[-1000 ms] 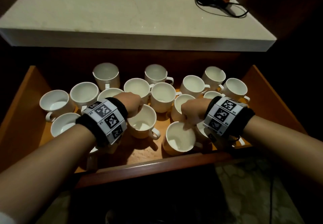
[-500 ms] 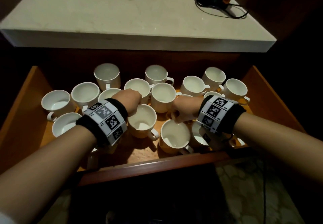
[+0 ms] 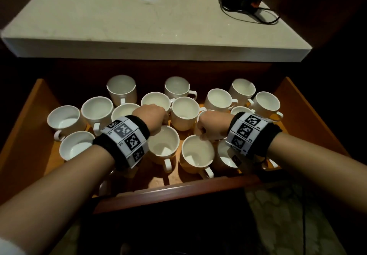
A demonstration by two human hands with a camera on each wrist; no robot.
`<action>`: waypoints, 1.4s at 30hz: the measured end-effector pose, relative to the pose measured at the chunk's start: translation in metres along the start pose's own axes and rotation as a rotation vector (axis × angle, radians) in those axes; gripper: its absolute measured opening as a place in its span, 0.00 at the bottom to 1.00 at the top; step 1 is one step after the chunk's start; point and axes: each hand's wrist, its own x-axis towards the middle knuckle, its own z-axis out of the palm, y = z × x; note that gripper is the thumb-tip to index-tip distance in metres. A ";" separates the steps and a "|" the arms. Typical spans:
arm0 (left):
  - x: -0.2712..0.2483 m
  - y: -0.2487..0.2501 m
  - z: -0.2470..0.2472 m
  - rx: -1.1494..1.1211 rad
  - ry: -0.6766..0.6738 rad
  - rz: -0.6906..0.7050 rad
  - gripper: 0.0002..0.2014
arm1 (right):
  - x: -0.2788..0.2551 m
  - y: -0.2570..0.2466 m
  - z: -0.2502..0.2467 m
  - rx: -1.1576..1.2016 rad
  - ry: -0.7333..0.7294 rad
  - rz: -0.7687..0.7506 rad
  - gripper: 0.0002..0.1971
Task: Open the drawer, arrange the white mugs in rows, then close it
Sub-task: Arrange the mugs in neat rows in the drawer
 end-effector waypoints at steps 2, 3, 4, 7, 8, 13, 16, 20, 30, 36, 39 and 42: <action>0.000 0.000 0.000 0.011 -0.015 0.005 0.17 | 0.000 0.000 -0.001 0.000 -0.003 0.005 0.12; 0.000 0.000 0.000 0.012 -0.025 0.001 0.17 | 0.000 0.000 -0.001 -0.003 -0.008 0.005 0.11; 0.001 0.000 0.000 0.012 -0.034 -0.001 0.17 | -0.001 0.000 -0.001 -0.009 -0.016 0.005 0.10; 0.003 -0.006 -0.002 -0.027 -0.097 -0.002 0.15 | -0.002 0.002 -0.005 -0.019 -0.023 0.008 0.12; 0.003 -0.010 -0.004 -0.057 -0.106 -0.016 0.15 | -0.001 0.004 -0.007 -0.013 -0.004 0.015 0.13; 0.003 -0.025 -0.024 -0.255 0.105 -0.166 0.10 | 0.015 0.018 -0.023 0.107 0.171 0.057 0.14; 0.005 -0.027 -0.027 -0.298 0.111 -0.198 0.08 | 0.028 0.017 -0.032 0.153 0.232 0.054 0.13; 0.008 -0.024 -0.020 -0.337 0.008 -0.167 0.15 | 0.051 0.008 -0.039 0.183 0.280 0.006 0.12; 0.019 -0.022 -0.019 -0.300 -0.018 -0.178 0.18 | 0.072 0.016 -0.040 0.030 0.185 0.020 0.20; 0.022 -0.021 -0.024 -0.323 -0.030 -0.195 0.21 | 0.074 0.022 -0.035 0.044 0.173 0.033 0.23; 0.024 -0.017 -0.024 -0.287 -0.024 -0.187 0.22 | 0.075 0.021 -0.031 0.057 0.161 0.039 0.26; 0.029 -0.014 -0.022 -0.271 -0.054 -0.191 0.21 | 0.076 0.020 -0.029 0.089 0.122 0.057 0.29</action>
